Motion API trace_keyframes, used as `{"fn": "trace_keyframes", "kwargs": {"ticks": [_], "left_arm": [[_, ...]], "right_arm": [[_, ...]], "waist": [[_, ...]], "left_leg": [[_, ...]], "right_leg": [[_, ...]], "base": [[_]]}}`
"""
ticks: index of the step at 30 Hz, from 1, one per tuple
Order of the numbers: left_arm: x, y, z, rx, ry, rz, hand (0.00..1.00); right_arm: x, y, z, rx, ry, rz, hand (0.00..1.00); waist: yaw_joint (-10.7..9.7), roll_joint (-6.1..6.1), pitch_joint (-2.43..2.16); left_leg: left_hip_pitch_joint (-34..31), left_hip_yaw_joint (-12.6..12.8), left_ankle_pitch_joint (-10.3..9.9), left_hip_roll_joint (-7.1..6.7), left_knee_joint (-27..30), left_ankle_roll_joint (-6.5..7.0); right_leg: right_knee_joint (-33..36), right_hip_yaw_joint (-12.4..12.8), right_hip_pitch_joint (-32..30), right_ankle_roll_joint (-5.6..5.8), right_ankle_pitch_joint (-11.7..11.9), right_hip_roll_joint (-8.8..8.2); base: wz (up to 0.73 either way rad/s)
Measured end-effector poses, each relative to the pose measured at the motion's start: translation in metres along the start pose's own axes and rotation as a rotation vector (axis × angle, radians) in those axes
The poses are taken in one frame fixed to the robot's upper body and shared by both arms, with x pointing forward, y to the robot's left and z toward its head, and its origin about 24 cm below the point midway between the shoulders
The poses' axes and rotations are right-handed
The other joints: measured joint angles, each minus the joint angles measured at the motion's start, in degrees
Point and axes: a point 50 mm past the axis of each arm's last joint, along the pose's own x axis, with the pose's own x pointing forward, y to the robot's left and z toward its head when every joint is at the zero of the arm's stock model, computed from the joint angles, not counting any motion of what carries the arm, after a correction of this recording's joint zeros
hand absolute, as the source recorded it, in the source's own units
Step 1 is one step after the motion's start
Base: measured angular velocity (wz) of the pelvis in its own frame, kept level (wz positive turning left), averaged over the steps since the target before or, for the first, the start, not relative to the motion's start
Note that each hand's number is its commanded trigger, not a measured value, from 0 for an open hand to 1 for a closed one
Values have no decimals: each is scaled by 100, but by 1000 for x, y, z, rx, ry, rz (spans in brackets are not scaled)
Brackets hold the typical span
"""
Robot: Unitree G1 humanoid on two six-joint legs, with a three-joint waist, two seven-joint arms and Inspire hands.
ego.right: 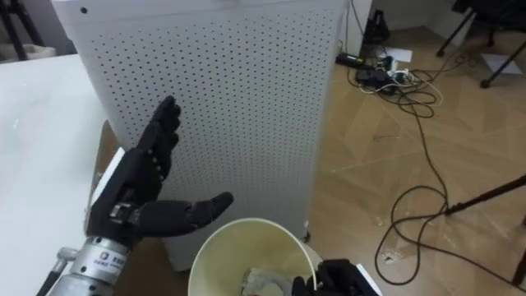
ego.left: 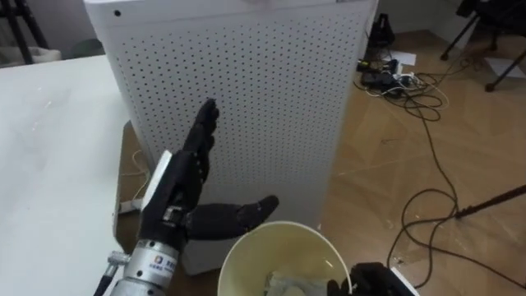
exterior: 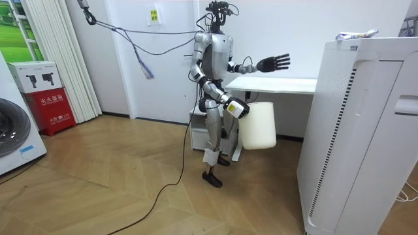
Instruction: Pick garbage
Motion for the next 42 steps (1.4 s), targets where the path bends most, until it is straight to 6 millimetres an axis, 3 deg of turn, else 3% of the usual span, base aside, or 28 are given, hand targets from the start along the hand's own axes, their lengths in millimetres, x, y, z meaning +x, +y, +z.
{"fn": "trace_keyframes", "kwargs": {"ticks": [7, 12, 18, 20, 21, 22, 23, 24, 25, 26, 27, 28, 29, 30, 31, 33, 34, 35, 36, 38, 39, 40, 42], "left_arm": [[2, 5, 14, 48, -74, 54, 0], [1, 6, 15, 122, -84, 94, 0], [0, 14, 17, 194, -93, 134, 0], [0, 17, 17, 205, -99, 167, 0], [0, 16, 18, 222, -105, 168, 0], [0, 16, 19, 225, -107, 165, 0], [1, 14, 20, 230, -117, 158, 0], [1, 13, 22, 227, -126, 155, 0], [1, 12, 24, 225, -148, 155, 0], [1, 12, 26, 221, -167, 163, 0], [0, 12, 28, 218, -185, 166, 0], [0, 13, 29, 217, -196, 168, 0], [-1, 13, 30, 218, -206, 169, 0], [-2, 13, 30, 222, -209, 168, 0], [-2, 14, 31, 224, -219, 167, 0], [-3, 13, 33, 238, -231, 161, 0], [-3, 12, 34, 255, -235, 156, 0], [-3, 12, 36, 265, -245, 151, 0], [-3, 11, 37, 265, -251, 149, 0], [-3, 11, 41, 281, -271, 150, 0], [-3, 11, 41, 290, -273, 150, 0], [-2, 11, 41, 314, -277, 147, 0], [-2, 11, 44, 349, -298, 143, 0]], "right_arm": [[0, 0, 0, 2, 1, 0, 100], [0, 2, -1, 6, 3, 5, 100], [-1, 3, -5, 1, 19, 27, 100], [-2, 2, -7, -1, 25, 19, 100], [-2, 2, -7, -17, 28, 23, 100], [-2, 3, -8, -27, 31, 25, 100], [-3, 2, -9, -29, 35, 22, 100], [-3, 2, -9, -28, 35, 21, 100], [-3, -1, -9, -33, 37, 15, 100], [-4, -3, -9, -38, 39, 13, 100], [-5, -6, -10, -46, 49, 7, 100], [-6, -6, -11, -44, 54, 7, 100], [-8, -4, -16, -36, 67, 8, 100], [-9, -3, -18, -33, 72, 10, 100], [-9, -1, -18, -29, 72, 15, 100], [-8, -1, -18, -24, 68, 16, 100], [-8, 0, -18, -24, 69, 15, 100], [-8, 0, -18, -26, 69, 18, 100], [-8, 0, -18, -28, 69, 18, 100], [-9, -1, -18, -32, 73, 19, 100], [-9, -1, -18, -33, 73, 21, 100], [-9, 0, -19, -31, 74, 23, 100], [-7, 4, -18, -21, 69, 34, 100]], "waist": [[6, -8, 7], [50, -42, 28], [11, -42, 84], [-33, -2, 86], [-54, 8, 95], [-73, -6, 108], [-107, -24, 101], [-117, -24, 102], [-60, -34, 109], [68, -17, 98], [199, 47, 57], [248, 74, 45], [334, 102, 24], [358, 87, -15], [407, 33, -22], [462, -57, -5], [521, -101, 6], [526, -159, 12], [530, -180, 12], [644, -215, 10], [652, -216, 11], [646, -210, 16], [675, -228, 35]], "left_leg": [[225, -36, 5, -2, -202, -4], [270, -23, -59, 86, -111, -50], [103, -137, -269, 246, 978, -201], [-163, -263, -260, 316, 1632, -207], [-475, -309, -153, 373, 2194, -214], [-628, -396, -159, 348, 2372, -196], [-924, -492, -248, 194, 2221, -96], [-1094, -514, -247, 97, 2073, -94], [-1412, -523, -165, -90, 1667, -113], [-1673, -524, 111, -204, 1112, -136], [-1817, -523, 473, -258, 476, -110], [-1867, -527, 694, -266, 180, -53], [-1828, -544, 1048, -267, 3, 0], [-1787, -539, 1203, -284, 36, 15], [-1703, -511, 1364, -351, 72, 80], [-1688, -463, 1412, -394, 297, 144], [-1691, -450, 1341, -432, 504, 354], [-1710, -449, 1159, -510, 715, 446], [-1730, -449, 1051, -547, 831, 469], [-1733, -329, 580, -633, 1242, 555], [-1708, -304, 492, -652, 1333, 595], [-1635, -263, 299, -688, 1507, 655], [-1394, -196, -13, -704, 1696, 718]], "right_leg": [[-105, -94, 156, -16, -14, 9], [-62, -423, 184, -81, -61, 19], [259, -768, 360, -280, -429, -2], [326, -757, 409, -362, -552, 15], [327, -714, 457, -400, -588, 51], [318, -691, 501, -414, -617, 38], [309, -585, 520, -429, -673, 17], [311, -579, 511, -456, -717, -9], [321, -501, 503, -444, -756, -18], [346, -420, 507, -433, -799, -16], [408, -423, 527, -431, -876, 0], [478, -421, 547, -415, -949, 9], [648, -396, 604, -349, -1154, -3], [733, -392, 627, -285, -1266, -21], [812, -400, 709, -173, -1405, -85], [806, -402, 819, -106, -1511, -160], [813, -456, 904, -82, -1581, -232], [828, -491, 1001, -38, -1675, -319], [846, -486, 1038, -11, -1729, -356], [1151, -660, 1121, 153, -1911, -594], [1344, -718, 1108, 197, -1936, -653], [1962, -817, 1003, 259, -1896, -802], [3065, -768, 666, 377, -1468, -1008]], "base": [[-5], [-7], [-9], [11], [18], [33], [32], [24], [-10], [-38], [-48], [-49], [-33], [-24], [-8], [-11], [-6], [0], [8], [-14], [-9], [0], [-4]]}}
